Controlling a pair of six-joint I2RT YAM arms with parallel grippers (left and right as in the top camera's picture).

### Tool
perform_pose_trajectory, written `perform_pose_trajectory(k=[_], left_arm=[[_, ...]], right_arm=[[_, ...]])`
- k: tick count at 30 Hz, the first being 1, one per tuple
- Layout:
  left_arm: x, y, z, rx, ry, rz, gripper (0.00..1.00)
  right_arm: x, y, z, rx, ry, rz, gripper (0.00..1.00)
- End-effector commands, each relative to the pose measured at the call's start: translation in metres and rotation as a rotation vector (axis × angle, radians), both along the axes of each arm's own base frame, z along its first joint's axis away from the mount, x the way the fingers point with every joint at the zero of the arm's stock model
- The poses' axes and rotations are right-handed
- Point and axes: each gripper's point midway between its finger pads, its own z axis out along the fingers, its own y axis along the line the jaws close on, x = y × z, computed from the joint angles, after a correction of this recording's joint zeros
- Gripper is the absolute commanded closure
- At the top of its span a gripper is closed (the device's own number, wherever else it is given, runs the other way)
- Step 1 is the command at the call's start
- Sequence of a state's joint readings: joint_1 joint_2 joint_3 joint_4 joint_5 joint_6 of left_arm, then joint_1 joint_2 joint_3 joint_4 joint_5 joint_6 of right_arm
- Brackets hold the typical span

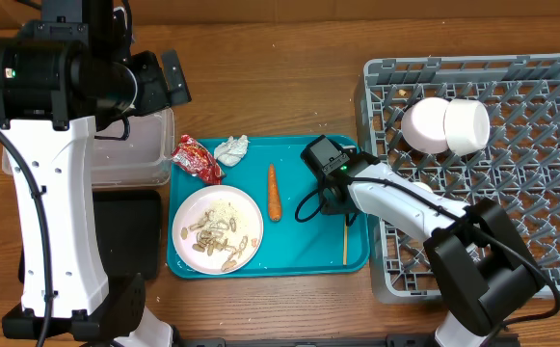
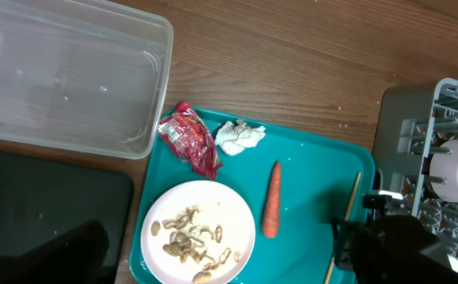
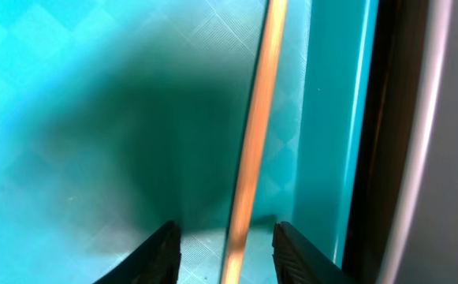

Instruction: Sort waste into correct bins and load items into the dishwasher

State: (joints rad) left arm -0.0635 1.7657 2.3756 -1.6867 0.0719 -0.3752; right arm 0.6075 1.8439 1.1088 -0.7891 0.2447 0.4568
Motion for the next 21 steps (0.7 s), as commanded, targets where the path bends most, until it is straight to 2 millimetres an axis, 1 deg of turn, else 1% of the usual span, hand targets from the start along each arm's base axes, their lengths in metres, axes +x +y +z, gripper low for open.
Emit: perform_pose_trajectory(k=[1,2,3,6,9,10,12,13,14,17,19,21], left_arm=[[-0.001,0.001,0.004,-0.007,-0.011,0.008,0.0],[-0.001,0.001,0.004,-0.007,-0.011,0.008,0.0],[-0.001,0.001,0.004,-0.007,-0.011,0.008,0.0],[-0.001,0.001,0.004,-0.007,-0.011,0.008,0.0],[-0.001,0.001,0.004,-0.007,-0.011,0.008,0.0],[-0.001,0.001,0.004,-0.007,-0.011,0.008,0.0],[-0.001,0.001,0.004,-0.007,-0.011,0.008,0.0],[-0.001,0.001,0.004,-0.007,-0.011,0.008,0.0],[-0.001,0.001,0.004,-0.007,-0.011,0.008,0.0],[-0.001,0.001,0.004,-0.007,-0.011,0.008,0.0],[-0.001,0.001,0.004,-0.007,-0.011,0.008,0.0],[-0.001,0.001,0.004,-0.007,-0.011,0.008,0.0]], right_arm=[[-0.009,0.005,-0.008,0.021,0.059,0.077,0.6],[-0.01,0.007,-0.008,0.029,0.07,0.1,0.6],[-0.012,0.009,-0.009,0.042,0.082,0.126,0.63],[-0.016,0.014,-0.011,0.061,0.108,0.182,0.77],[-0.017,0.016,-0.011,0.067,0.112,0.186,0.81],[-0.018,0.015,-0.011,0.065,0.115,0.186,0.87],[-0.02,0.014,-0.01,0.059,0.124,0.185,0.94],[-0.021,0.013,-0.009,0.055,0.131,0.184,0.96],[-0.021,0.013,-0.006,0.052,0.137,0.179,0.96],[-0.017,0.016,0.011,0.05,0.137,0.173,0.96],[-0.01,0.021,0.032,0.062,0.113,0.177,0.96],[-0.001,0.029,0.059,0.09,0.069,0.164,0.96]])
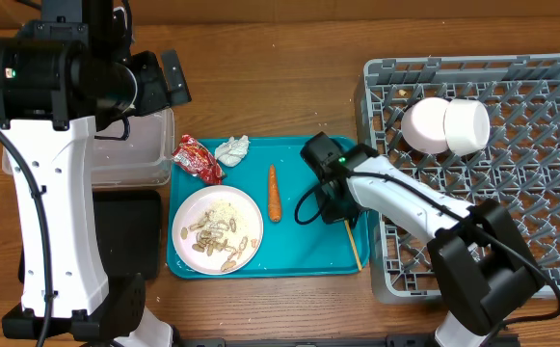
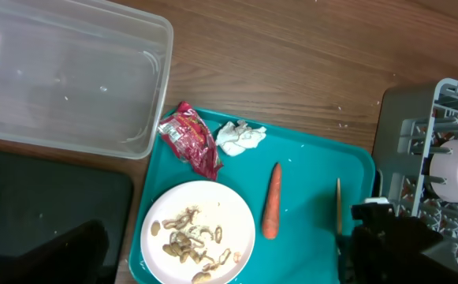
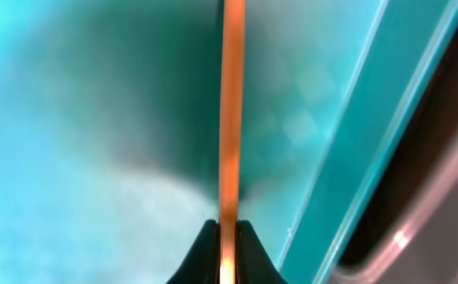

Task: Sort waste into correct bins and load items into the dishwasher
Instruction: 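Carry the chopstick into the rack and release it with the right gripper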

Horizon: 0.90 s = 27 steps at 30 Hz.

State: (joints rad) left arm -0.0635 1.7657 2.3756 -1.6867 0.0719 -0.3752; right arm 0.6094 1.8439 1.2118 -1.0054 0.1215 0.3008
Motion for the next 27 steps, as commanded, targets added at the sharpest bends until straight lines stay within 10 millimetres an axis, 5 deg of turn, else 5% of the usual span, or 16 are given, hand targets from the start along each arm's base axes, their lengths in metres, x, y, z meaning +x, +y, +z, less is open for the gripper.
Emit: perform_pose_trajectory(k=[1,6,11,18,23,27], left_arm=[[-0.001,0.001,0.004,-0.007,-0.011,0.008,0.0],[-0.001,0.001,0.004,-0.007,-0.011,0.008,0.0],[-0.001,0.001,0.004,-0.007,-0.011,0.008,0.0],[-0.001,0.001,0.004,-0.007,-0.012,0.008,0.0],[-0.001,0.001,0.004,-0.007,-0.012,0.008,0.0],[-0.001,0.001,0.004,-0.007,-0.011,0.008,0.0]], right_arm=[[0.03,0.024,0.056,0.1,-0.128,-0.01,0.96],[0.065,0.026,0.146,0.184,-0.326,-0.074,0.96],[0.098,-0.026,0.187,0.079,-0.507,-0.193,0.96],[0.123,-0.095,0.16,-0.04,-0.479,-0.287,0.96],[0.13,-0.1,0.123,-0.027,-0.378,-0.249,0.96],[0.132,-0.09,0.118,0.008,-0.365,-0.237,0.92]])
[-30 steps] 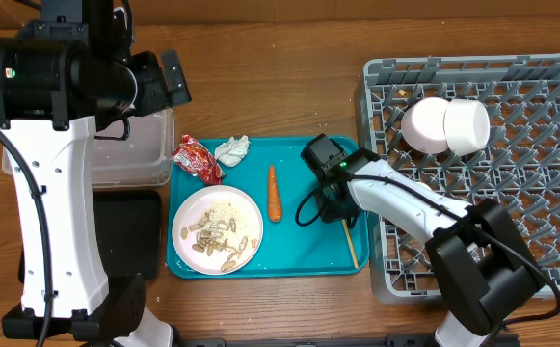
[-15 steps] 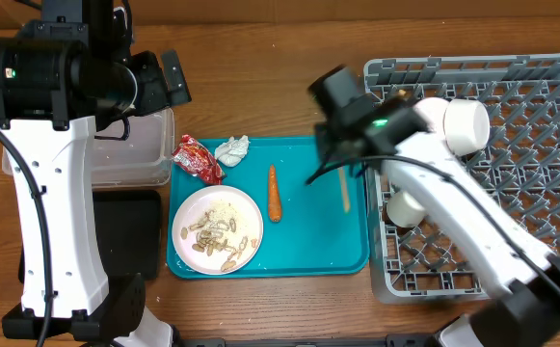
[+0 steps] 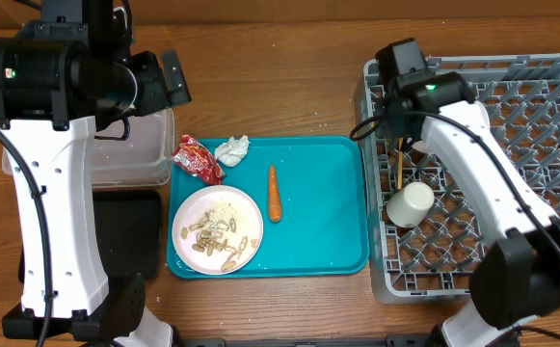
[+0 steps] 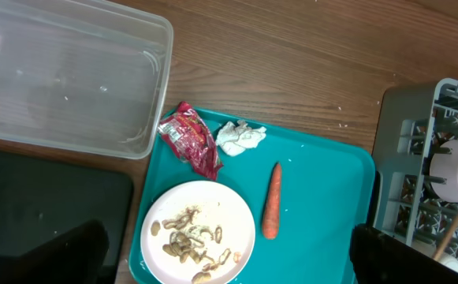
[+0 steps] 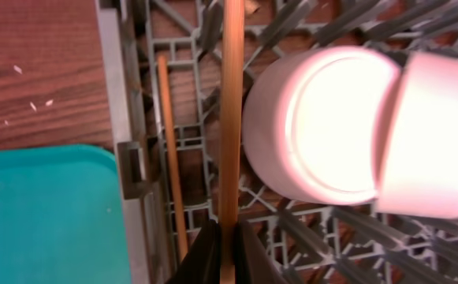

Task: Sort waste into correct bins and load items into the dishwasher
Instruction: 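Carry the chopstick into the rack and release it with the right gripper, then retract the right arm to the right side of the rack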

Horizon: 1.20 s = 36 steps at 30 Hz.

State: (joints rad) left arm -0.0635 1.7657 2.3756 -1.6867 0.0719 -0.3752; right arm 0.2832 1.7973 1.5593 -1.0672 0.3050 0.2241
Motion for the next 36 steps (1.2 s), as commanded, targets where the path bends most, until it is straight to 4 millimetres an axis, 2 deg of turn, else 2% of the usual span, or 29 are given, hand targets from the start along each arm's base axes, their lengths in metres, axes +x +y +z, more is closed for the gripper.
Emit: perform_pose_trajectory(k=[1,3,7,11,14,16,18,23,27,30,34,36], left_arm=[[-0.001,0.001,0.004,-0.007,-0.011,0.008,0.0],[-0.001,0.001,0.004,-0.007,-0.012,0.008,0.0],[-0.001,0.001,0.004,-0.007,-0.011,0.008,0.0],[-0.001,0.001,0.004,-0.007,-0.011,0.008,0.0],[-0.001,0.001,0.004,-0.007,-0.011,0.008,0.0],[-0.001,0.001,0.004,-0.007,-0.011,0.008,0.0],[-0.001,0.001,0.004,-0.007,-0.011,0.008,0.0],[-0.001,-0.005,0.004,-0.056,-0.006,0.021,0.0],[0.001,-0.009,0.006,-0.082,-0.015,0.027,0.0],[0.013,-0.008,0.013,-0.079,-0.071,0.029,0.0],[0.017,-0.01,0.015,-0.086,-0.087,0.024,0.0],[0.016,-0.018,0.016,-0.116,-0.085,-0.006,0.0]], right_arm=[[0.001,0.017,0.002,0.051,-0.007,0.055,0.87],[0.002,0.02,0.01,0.049,-0.026,0.062,0.75],[-0.003,0.018,0.042,0.078,-0.084,0.027,0.7],[-0.016,0.014,0.097,0.134,-0.197,-0.005,0.62],[-0.035,0.008,0.146,0.195,-0.315,-0.043,0.5],[-0.051,0.002,0.177,0.236,-0.401,-0.06,0.29],[-0.07,-0.003,0.205,0.274,-0.481,-0.071,0.0],[-0.115,-0.02,0.252,0.325,-0.626,-0.072,0.0],[-0.14,-0.04,0.264,0.315,-0.669,-0.112,0.0],[-0.153,-0.046,0.264,0.309,-0.669,-0.124,0.0],[-0.159,-0.048,0.258,0.3,-0.641,-0.126,0.0],[-0.157,-0.047,0.257,0.298,-0.635,-0.126,0.0]])
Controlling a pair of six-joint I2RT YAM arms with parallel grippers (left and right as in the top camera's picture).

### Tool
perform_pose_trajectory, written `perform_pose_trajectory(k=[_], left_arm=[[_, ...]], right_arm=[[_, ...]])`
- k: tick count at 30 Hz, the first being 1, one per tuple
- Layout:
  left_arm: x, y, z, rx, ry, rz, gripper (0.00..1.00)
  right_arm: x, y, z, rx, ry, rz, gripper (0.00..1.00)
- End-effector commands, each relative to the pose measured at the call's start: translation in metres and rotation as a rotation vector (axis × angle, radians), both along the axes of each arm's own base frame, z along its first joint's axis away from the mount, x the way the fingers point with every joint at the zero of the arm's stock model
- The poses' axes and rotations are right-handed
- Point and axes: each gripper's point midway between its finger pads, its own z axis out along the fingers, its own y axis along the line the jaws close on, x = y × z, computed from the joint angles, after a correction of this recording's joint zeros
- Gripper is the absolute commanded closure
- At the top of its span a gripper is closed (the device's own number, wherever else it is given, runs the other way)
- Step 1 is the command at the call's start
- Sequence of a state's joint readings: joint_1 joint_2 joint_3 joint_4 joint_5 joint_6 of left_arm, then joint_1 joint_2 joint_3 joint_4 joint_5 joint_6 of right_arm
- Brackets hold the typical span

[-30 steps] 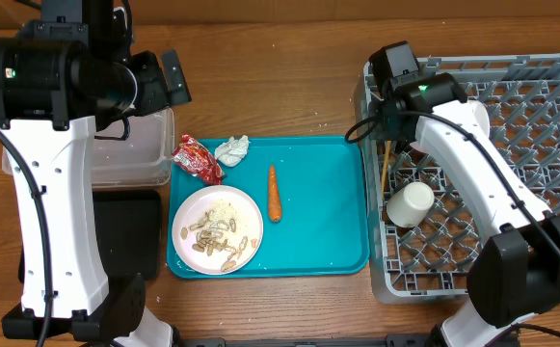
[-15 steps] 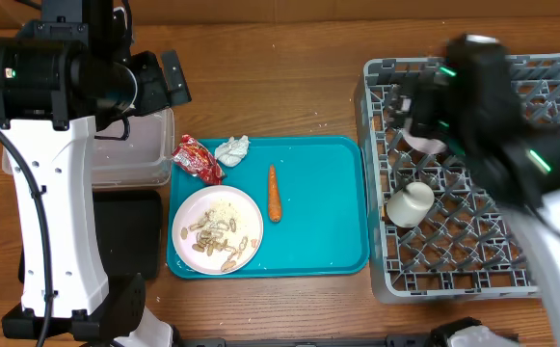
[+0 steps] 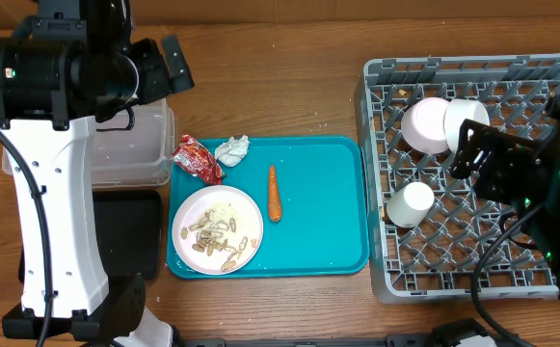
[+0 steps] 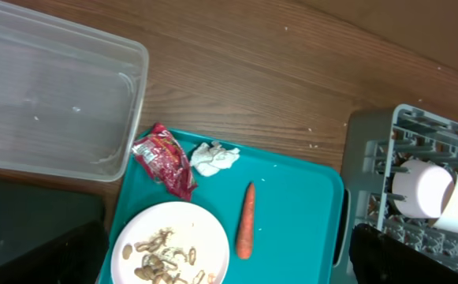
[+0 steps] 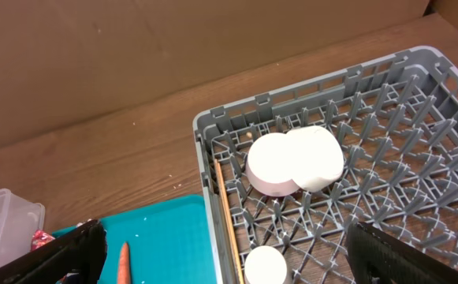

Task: Sort waste into correct bins and load items into the dishwasher
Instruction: 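Retract the right arm to the right side of the rack, then reach the left gripper down to the orange carrot and grasp it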

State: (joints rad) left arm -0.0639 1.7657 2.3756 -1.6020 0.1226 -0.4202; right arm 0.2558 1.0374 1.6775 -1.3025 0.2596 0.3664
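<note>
My right gripper (image 5: 227, 230) (image 3: 506, 169) hangs open and empty high over the grey dish rack (image 3: 549, 280). A wooden chopstick (image 5: 225, 209) lies in the rack along its left wall. Two white cups (image 3: 443, 125) lie together at the rack's back, and a third cup (image 3: 408, 203) sits nearer. On the teal tray (image 3: 323, 231) are a plate of peanut shells (image 3: 217, 229), a carrot (image 3: 273, 193), a red wrapper (image 3: 198, 159) and a crumpled tissue (image 3: 231, 148). My left gripper (image 4: 229, 233) is open, high above the tray.
A clear plastic bin (image 3: 130, 149) stands left of the tray, with a black bin (image 3: 125, 231) in front of it. The left arm's white column (image 3: 53, 222) rises over the table's left side. Bare wood lies behind the tray.
My right gripper, then shut on a chopstick over the rack's left side, is now open, higher and farther right. The chopstick lies in the rack. The left wrist camera has shifted a little.
My right gripper stood open around a chopstick at the tray's right edge. It was then shut on it, with the stick turned on the tray. Later it held the stick over the rack beside another chopstick. Now it is open and drawn back.
</note>
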Motion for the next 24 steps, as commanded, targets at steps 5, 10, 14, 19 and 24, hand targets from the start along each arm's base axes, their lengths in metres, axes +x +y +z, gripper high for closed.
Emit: perform_pose_trajectory(k=[5,10,14,19,24], left_arm=[[-0.003,-0.03,-0.004,0.039,-0.008,-0.167,0.02],[0.002,-0.053,-0.036,0.215,0.065,-0.214,0.11],[0.005,-0.084,-0.087,0.289,0.194,-0.275,0.18],[-0.007,-0.112,-0.172,0.235,0.465,-0.15,0.29],[-0.04,-0.154,-0.248,0.09,0.737,-0.224,0.43]], right_arm=[[0.003,-0.002,0.001,0.002,0.0,-0.016,0.0],[0.006,-0.001,-0.001,0.0,0.01,-0.016,0.0],[0.009,0.0,-0.003,-0.003,0.018,-0.016,0.0],[0.011,0.0,-0.006,-0.005,0.029,-0.016,0.0],[0.016,0.002,-0.01,-0.01,0.045,-0.016,0.0]])
